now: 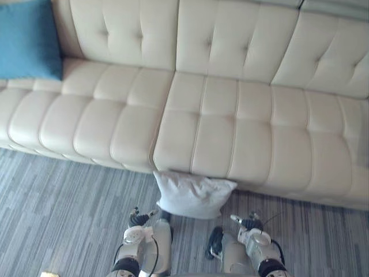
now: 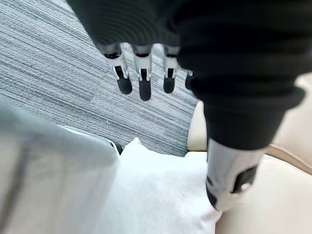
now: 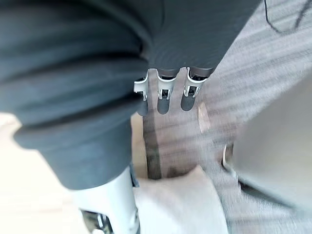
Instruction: Pick up cushions and gather them together orderly.
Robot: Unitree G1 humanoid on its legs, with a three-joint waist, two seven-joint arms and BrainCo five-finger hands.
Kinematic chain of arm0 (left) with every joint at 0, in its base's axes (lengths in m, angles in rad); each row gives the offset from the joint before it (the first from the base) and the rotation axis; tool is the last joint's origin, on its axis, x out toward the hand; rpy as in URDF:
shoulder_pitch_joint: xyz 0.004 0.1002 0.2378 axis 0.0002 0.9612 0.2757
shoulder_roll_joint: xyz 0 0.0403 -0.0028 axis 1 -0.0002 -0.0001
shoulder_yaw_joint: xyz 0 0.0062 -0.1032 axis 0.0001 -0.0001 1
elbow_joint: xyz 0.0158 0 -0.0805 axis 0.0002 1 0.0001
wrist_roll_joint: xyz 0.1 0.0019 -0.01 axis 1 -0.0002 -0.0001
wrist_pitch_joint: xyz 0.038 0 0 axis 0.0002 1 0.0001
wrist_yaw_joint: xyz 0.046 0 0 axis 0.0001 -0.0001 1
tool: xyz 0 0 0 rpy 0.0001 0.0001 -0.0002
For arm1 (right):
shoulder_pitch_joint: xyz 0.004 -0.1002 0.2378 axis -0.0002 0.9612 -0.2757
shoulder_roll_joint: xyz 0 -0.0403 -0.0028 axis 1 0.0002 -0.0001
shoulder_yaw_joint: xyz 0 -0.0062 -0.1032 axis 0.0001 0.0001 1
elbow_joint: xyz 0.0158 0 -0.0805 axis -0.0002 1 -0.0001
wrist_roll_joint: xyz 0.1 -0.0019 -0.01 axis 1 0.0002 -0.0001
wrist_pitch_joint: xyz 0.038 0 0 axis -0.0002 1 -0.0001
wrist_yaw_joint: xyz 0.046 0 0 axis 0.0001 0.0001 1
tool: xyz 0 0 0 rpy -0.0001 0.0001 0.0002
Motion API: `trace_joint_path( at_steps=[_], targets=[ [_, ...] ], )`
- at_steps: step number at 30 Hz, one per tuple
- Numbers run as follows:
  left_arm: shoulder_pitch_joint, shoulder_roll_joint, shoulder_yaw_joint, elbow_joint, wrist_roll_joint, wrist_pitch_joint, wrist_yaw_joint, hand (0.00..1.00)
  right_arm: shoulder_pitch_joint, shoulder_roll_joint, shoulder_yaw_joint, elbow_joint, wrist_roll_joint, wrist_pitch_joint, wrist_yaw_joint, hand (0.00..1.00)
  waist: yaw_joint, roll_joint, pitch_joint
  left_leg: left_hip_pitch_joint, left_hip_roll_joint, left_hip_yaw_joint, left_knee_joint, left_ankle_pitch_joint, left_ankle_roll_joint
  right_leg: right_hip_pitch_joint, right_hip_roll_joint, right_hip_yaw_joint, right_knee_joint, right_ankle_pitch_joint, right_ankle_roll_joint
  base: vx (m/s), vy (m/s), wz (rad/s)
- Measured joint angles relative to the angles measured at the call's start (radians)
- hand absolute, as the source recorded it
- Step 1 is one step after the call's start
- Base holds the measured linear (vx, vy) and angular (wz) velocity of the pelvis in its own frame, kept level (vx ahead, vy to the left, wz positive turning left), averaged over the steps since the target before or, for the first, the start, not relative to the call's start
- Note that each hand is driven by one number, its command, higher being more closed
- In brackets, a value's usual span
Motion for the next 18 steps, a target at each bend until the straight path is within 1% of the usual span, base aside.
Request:
trace_joint_path(
  at_steps=[1,2,4,5,7,9,10,13,16,18],
  targets=[
    [-0.016,0.010,0.001,-0.008,-0.009,-0.001,0.003,0.00,-0.016,-0.007,0.000,-0.002,0.001,0.000,-0.008,0.00,0.000,-0.005,0.016,-0.023,0.005,0.007,0.004,0.003,-0.002,-0.031,0.000,0.006,0.012,0.000,0.000,-0.16,-0.044,-0.15],
    [-0.041,0.023,0.008,-0.023,-0.023,-0.004,0.012,0.00,-0.046,-0.018,-0.001,-0.016,0.015,0.000,-0.017,0.00,0.001,-0.009,0.028,-0.080,0.015,0.017,0.022,0.010,-0.008,-0.093,0.001,0.012,0.036,0.001,-0.002,-0.10,-0.031,-0.20],
    [-0.094,0.036,0.033,-0.038,-0.037,-0.010,0.028,0.00,-0.097,-0.038,-0.003,-0.042,0.019,-0.001,-0.030,0.00,-0.003,-0.009,0.059,-0.160,0.022,0.022,0.058,0.016,-0.004,-0.178,0.002,0.019,0.069,0.003,-0.006,-0.09,-0.016,-0.22],
    [-0.130,0.049,0.040,-0.052,-0.051,-0.017,0.040,0.00,-0.129,-0.049,-0.004,-0.064,0.030,-0.001,-0.041,0.00,-0.004,-0.011,0.085,-0.212,0.028,0.022,0.086,0.019,-0.004,-0.229,0.003,0.019,0.088,0.010,-0.019,-0.07,-0.003,-0.17],
    [-0.200,0.073,0.041,-0.075,-0.061,-0.022,0.046,0.00,-0.190,-0.064,-0.017,-0.097,0.038,-0.002,-0.057,0.00,-0.009,-0.011,0.121,-0.294,0.033,0.019,0.122,0.023,0.002,-0.308,0.004,0.021,0.118,0.016,-0.022,-0.02,-0.002,-0.06],
    [-0.277,0.104,0.042,-0.092,-0.070,-0.038,0.053,0.00,-0.274,-0.076,-0.039,-0.118,0.042,-0.011,-0.073,0.00,-0.017,-0.018,0.151,-0.397,0.041,0.020,0.176,0.028,-0.003,-0.410,0.003,0.032,0.168,0.025,-0.042,0.00,-0.008,-0.03],
    [-0.316,0.117,0.041,-0.097,-0.070,-0.039,0.065,0.00,-0.324,-0.088,-0.039,-0.118,0.053,-0.011,-0.081,0.00,-0.020,-0.021,0.166,-0.448,0.044,0.019,0.206,0.027,-0.001,-0.459,0.004,0.037,0.191,0.024,-0.044,0.01,-0.003,-0.06],
    [-0.403,0.143,0.041,-0.119,-0.071,-0.040,0.077,0.00,-0.426,-0.110,-0.039,-0.158,0.060,-0.017,-0.100,0.00,-0.030,-0.020,0.183,-0.574,0.046,0.010,0.259,0.027,-0.001,-0.582,0.004,0.047,0.241,0.027,-0.049,0.00,-0.002,-0.01],
    [-0.468,0.147,0.031,-0.156,-0.070,-0.040,0.090,0.00,-0.501,-0.112,-0.036,-0.183,0.078,-0.022,-0.115,0.00,-0.036,-0.020,0.186,-0.659,0.047,-0.006,0.285,0.027,-0.001,-0.664,0.004,0.045,0.269,0.027,-0.049,0.00,0.000,0.00],
    [-0.494,0.146,0.018,-0.180,-0.070,-0.040,0.109,0.00,-0.543,-0.110,-0.022,-0.184,0.078,-0.022,-0.126,0.00,-0.039,-0.019,0.186,-0.692,0.047,-0.008,0.295,0.028,-0.002,-0.694,0.005,0.044,0.276,0.027,-0.049,-0.05,-0.002,-0.04]
  ],
)
